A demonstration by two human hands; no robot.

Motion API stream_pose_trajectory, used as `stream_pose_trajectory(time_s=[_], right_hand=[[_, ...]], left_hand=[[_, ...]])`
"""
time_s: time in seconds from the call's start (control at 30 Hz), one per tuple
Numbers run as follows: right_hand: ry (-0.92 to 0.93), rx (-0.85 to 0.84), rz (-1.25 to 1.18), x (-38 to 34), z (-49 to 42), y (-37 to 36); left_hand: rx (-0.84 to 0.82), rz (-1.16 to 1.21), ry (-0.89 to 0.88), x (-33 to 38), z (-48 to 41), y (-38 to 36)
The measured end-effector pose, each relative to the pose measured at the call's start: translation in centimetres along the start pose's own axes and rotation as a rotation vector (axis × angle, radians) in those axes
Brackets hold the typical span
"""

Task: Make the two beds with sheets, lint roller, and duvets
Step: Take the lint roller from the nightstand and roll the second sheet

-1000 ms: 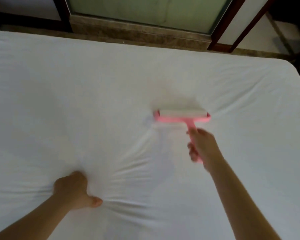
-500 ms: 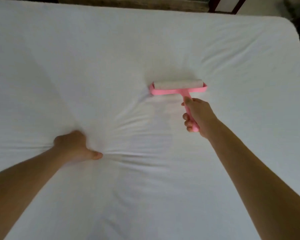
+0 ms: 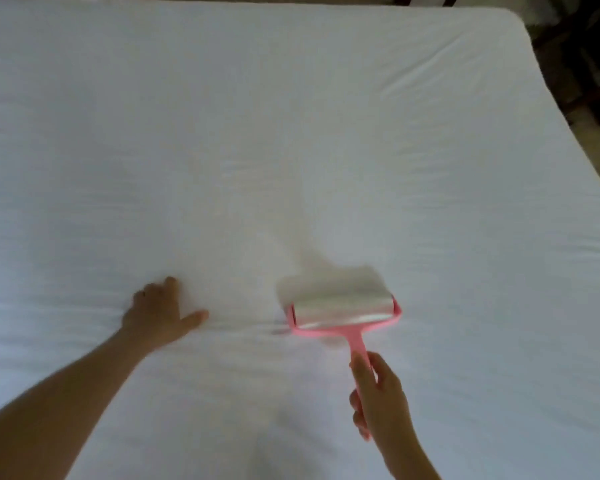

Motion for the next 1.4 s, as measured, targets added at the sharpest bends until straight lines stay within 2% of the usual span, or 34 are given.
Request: stream_pose_trajectory(time_s=[0.1, 0.2, 0.27, 0.37, 0.43, 0.5, 0.57, 0.67, 0.77, 0.83, 0.9, 1.0, 1.07, 1.17, 1.23, 1.3, 1.4], right_hand=[[0.000, 0.037, 0.124, 5.5, 5.0, 2.0], [0.108, 0.125, 0.239, 7.7, 9.6, 3.4], [0.089, 0.245, 0.121, 7.1, 11.6, 6.2], [0.022, 0.108, -0.042, 4.3, 11.1, 6.3], [0.086, 0.014, -0.128, 0.6, 8.2, 6.4], [0.187, 0.023, -0.149, -3.7, 4.4, 5.5], [0.184, -0.016, -0.084, -5.6, 1.0, 3.8], [0.025, -0.105, -0.019, -2.7, -0.3, 2.4], [-0.020, -0.122, 0.111, 2.9, 4.2, 3.6], [-0.011, -0.127, 0.115, 4.9, 7.2, 5.2], [0.057, -0.127, 0.120, 3.5, 8.0, 5.7], [0.239, -0.094, 0.054, -3.1, 5.7, 3.5], [0.300, -0.135, -0.054, -8.0, 3.2, 0.1], [0.224, -0.237, -0.201, -14.0, -0.9, -5.6], [0.141, -0.274, -0.205, -15.5, -2.7, -8.0], [0.071, -0.259, -0.149, -14.4, -4.1, -9.2], [0.157, -0.214, -0.009, -11.3, -4.2, -9.2]], left_hand=[[-0.089, -0.042, -0.017, 1.2, 6.7, -4.6], [-0.136, -0.071, -0.035, 2.2, 11.3, -6.9], [-0.154, -0.123, -0.061, 2.8, 14.1, -8.0], [-0.152, -0.165, -0.068, 3.7, 17.9, -10.1], [-0.122, -0.159, -0.054, 4.1, 19.3, -10.8], [-0.101, -0.152, -0.046, 4.2, 20.1, -10.9], [-0.137, -0.150, -0.034, 3.9, 21.7, -12.2], [-0.219, -0.063, -0.006, 4.0, 26.7, -16.0], [-0.246, 0.075, 0.006, 3.8, 30.6, -18.5], [-0.190, 0.145, -0.038, 3.8, 31.2, -17.9], [-0.080, 0.206, -0.046, 3.6, 30.7, -15.4], [0.060, 0.269, -0.009, 2.4, 28.2, -12.4], [0.093, 0.277, 0.004, 2.0, 26.4, -11.6], [-0.060, 0.188, -0.050, 2.7, 24.8, -14.2], [-0.167, 0.122, -0.054, 3.1, 24.4, -16.3], [-0.220, 0.068, -0.046, 3.1, 23.9, -17.1], [-0.240, 0.052, -0.044, 3.0, 23.7, -17.6]])
Point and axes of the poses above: each hand's wrist, its own z-axis away from the middle knuckle, its own y-axis out of the back of the hand, x = y × z, the point moved 8 cm from there along -z, towards the middle knuckle, and after that the axes turned 3 degrees about x, right-handed, at the moved point
